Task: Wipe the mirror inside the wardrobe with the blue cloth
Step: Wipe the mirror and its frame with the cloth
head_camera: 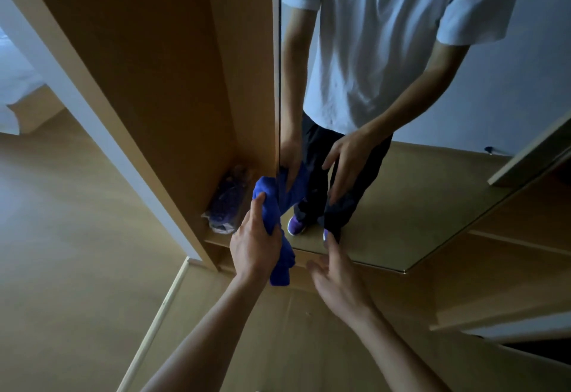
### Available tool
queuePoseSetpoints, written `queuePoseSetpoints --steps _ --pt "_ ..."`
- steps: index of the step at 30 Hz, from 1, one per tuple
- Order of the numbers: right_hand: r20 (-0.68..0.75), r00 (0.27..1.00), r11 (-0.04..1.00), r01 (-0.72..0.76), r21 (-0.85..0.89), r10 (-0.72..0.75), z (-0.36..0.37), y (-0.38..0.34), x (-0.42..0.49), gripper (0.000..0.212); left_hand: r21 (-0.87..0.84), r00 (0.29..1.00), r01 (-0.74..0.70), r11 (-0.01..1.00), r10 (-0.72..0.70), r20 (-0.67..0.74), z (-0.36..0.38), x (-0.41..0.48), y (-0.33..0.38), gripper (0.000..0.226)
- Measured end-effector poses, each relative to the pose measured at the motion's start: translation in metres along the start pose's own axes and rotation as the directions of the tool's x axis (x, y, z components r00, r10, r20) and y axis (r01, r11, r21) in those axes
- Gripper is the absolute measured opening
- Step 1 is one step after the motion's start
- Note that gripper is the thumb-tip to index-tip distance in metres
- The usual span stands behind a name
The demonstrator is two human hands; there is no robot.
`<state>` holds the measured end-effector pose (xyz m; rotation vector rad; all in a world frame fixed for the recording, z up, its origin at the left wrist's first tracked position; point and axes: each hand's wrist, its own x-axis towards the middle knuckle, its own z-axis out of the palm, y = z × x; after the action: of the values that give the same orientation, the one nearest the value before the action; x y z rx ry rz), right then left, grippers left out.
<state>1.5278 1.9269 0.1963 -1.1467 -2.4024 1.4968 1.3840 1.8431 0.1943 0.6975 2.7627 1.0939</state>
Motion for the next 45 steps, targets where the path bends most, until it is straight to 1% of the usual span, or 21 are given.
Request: queuePoseSetpoints --steps 3,5,7,9,11,13,15,17,19,21,24,27,29,31,35,38,40,42,45 --pt "0.043 0.998 0.999 -0.036 -0.034 0.037 0.012 0.008 0.002 0.073 0.047 0.996 0.021 0.999 -0.025 0.088 0.005 0.005 -0.011 0.062" --pt "0.081 0.995 0.998 -0.060 0.002 0.060 0.019 0.016 0.001 0.074 0.057 0.995 0.031 0.998 -0.036 0.088 0.002 0.010 -0.009 0.061" --pt "0.103 0.992 0.997 -0.075 0.022 0.073 0.024 0.023 0.001 0.074 0.042 0.999 0.040 0.998 -0.041 0.026 -0.006 0.015 -0.002 0.062" --pt "0.110 0.990 0.995 -0.095 0.026 0.092 0.029 0.028 0.004 0.072 -0.010 0.998 0.033 0.999 -0.034 -0.058 -0.010 0.016 0.006 0.063" --pt "0.107 0.991 0.994 -0.091 0.053 0.085 0.033 0.030 0.008 0.072 -0.037 0.995 0.024 0.999 -0.027 -0.094 -0.007 0.012 0.008 0.065" --pt "0.112 0.991 0.991 -0.083 0.101 0.071 0.035 0.029 0.014 0.074 -0.021 0.998 0.027 0.999 -0.029 -0.059 0.004 0.005 0.001 0.066" --pt "0.096 0.993 0.990 -0.077 0.115 0.066 0.037 0.028 0.021 0.073 0.025 0.998 0.053 0.998 -0.054 0.031 0.019 -0.001 -0.014 0.065" --pt "0.067 0.996 0.994 -0.064 0.083 0.058 0.039 0.030 0.029 0.068 0.055 0.988 0.087 0.995 -0.093 0.124 0.033 -0.006 -0.030 0.064" --pt "0.050 0.997 0.997 -0.060 0.050 0.057 0.040 0.034 0.033 0.065 0.051 0.977 0.123 0.991 -0.130 0.167 0.042 -0.008 -0.040 0.063" --pt "0.053 0.997 0.996 -0.059 0.066 0.056 0.043 0.039 0.037 0.062 0.012 0.975 0.159 0.987 -0.159 0.153 0.046 -0.008 -0.044 0.063" --pt "0.112 0.994 0.987 -0.030 0.160 0.012 0.051 0.036 0.036 0.058 -0.058 0.976 0.201 0.978 -0.195 0.096 0.041 -0.006 -0.042 0.066" --pt "0.134 0.990 0.975 0.011 0.223 -0.042 0.062 0.033 0.036 0.038 -0.117 0.987 0.162 0.980 -0.161 0.018 0.032 -0.003 -0.036 0.069" --pt "0.142 0.989 0.961 0.009 0.277 -0.050 0.067 0.034 0.036 0.035 -0.120 0.993 0.120 0.985 -0.122 -0.004 0.032 -0.004 -0.034 0.068" --pt "0.160 0.986 0.943 -0.010 0.333 -0.046 0.069 0.036 0.037 0.036 -0.104 0.996 0.093 0.990 -0.093 0.009 0.038 -0.005 -0.037 0.067" --pt "0.182 0.983 0.939 -0.054 0.341 -0.010 0.077 0.045 0.041 0.033 -0.045 0.993 0.084 0.996 -0.079 0.086 0.053 -0.007 -0.057 0.067" --pt "0.205 0.979 0.933 -0.088 0.348 0.016 0.085 0.056 0.043 0.049 0.035 0.982 0.075 0.997 -0.080 0.170 0.065 -0.006 -0.071 0.068" --pt "0.211 0.977 0.938 -0.089 0.335 0.017 0.090 0.062 0.043 0.051 0.043 0.972 0.089 0.995 -0.096 0.215 0.071 -0.004 -0.078 0.067" --pt "0.217 0.976 0.925 -0.088 0.369 0.007 0.095 0.069 0.044 0.049 0.036 0.972 0.105 0.994 -0.110 0.209 0.075 -0.001 -0.081 0.066" --pt "0.207 0.978 0.911 -0.069 0.406 -0.018 0.099 0.073 0.045 0.048 -0.010 0.989 0.111 0.994 -0.110 0.099 0.076 0.000 -0.080 0.067"
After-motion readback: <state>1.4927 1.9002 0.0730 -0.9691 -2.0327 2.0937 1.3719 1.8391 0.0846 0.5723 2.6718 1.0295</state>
